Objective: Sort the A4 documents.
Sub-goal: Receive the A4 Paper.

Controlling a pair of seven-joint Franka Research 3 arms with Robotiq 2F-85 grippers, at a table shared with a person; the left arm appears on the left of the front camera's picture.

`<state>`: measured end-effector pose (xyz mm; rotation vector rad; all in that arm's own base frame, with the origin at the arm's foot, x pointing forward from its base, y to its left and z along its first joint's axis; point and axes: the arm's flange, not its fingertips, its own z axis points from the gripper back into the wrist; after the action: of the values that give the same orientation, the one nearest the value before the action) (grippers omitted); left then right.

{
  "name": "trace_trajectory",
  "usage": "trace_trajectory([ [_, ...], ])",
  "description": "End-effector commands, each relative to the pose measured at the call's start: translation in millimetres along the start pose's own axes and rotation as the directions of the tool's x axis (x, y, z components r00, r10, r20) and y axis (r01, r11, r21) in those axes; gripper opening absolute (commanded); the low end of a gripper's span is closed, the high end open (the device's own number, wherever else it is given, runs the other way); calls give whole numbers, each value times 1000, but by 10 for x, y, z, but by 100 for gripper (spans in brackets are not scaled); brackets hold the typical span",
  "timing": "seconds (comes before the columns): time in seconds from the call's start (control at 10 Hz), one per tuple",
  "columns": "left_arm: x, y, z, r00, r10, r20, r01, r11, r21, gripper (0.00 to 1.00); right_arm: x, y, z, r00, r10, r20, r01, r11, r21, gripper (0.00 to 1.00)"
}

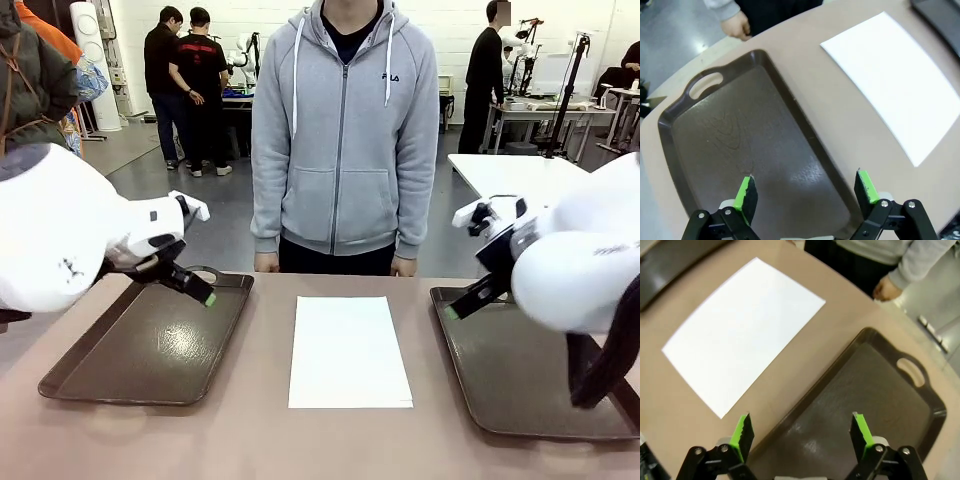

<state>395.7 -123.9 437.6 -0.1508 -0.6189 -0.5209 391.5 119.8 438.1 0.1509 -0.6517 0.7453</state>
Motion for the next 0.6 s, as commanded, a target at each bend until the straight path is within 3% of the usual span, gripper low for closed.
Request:
trace_trajectory([
  [0.0,-457,107,531,999,25,48,-21,995,-93,100,-523,-357,459,997,17,73,-27,990,137,100],
  [0.2,-588,317,862,993,78,92,-65,988,-141,100,-704,-667,738,989,-46,142,19,982,187,100],
  [0.4,-713,513,1012,997,74,18,-71,990,-119,100,-799,-798,902,974,-87,208,42,977,209,100],
  [0.5,-738,569,1078,997,80,23,-77,992,-102,100,-810,-803,965,965,-96,245,42,976,216,100],
])
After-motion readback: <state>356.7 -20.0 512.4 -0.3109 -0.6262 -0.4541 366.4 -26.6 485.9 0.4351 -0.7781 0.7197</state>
